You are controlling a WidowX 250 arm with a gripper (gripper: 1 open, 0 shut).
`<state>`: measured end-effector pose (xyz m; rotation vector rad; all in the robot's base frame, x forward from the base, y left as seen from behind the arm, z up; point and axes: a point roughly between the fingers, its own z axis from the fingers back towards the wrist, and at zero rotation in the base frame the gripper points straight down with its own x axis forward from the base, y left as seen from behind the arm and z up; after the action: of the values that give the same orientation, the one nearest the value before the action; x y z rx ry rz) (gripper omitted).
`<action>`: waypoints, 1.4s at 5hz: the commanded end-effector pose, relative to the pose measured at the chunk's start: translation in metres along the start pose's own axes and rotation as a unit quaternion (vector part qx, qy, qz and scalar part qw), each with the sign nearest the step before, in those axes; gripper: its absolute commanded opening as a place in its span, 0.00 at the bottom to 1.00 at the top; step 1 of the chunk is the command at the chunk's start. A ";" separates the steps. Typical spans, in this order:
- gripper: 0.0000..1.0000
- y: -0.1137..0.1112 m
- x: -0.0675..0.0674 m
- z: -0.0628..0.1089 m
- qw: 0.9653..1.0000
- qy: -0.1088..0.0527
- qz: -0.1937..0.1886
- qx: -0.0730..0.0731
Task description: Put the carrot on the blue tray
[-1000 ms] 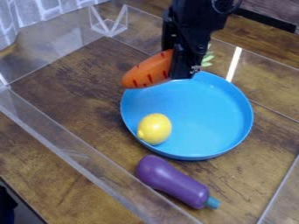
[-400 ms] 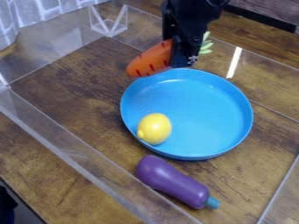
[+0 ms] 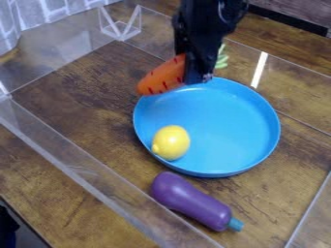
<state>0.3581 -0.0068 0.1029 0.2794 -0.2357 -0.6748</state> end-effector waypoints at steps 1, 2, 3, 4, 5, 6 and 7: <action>0.00 0.011 0.005 0.007 0.999 -0.031 0.012 0.022; 1.00 0.002 0.006 -0.001 0.999 -0.033 0.011 0.019; 1.00 -0.008 0.004 -0.015 0.999 -0.035 0.005 0.011; 1.00 -0.017 0.003 -0.029 0.999 -0.033 -0.002 0.005; 1.00 -0.026 0.003 -0.043 1.000 -0.030 -0.007 0.003; 1.00 -0.020 0.007 -0.040 0.999 -0.033 0.002 0.005; 1.00 -0.020 0.008 -0.045 0.999 -0.032 0.004 0.002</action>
<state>0.3557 -0.0185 0.0363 0.2491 -0.2346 -0.6890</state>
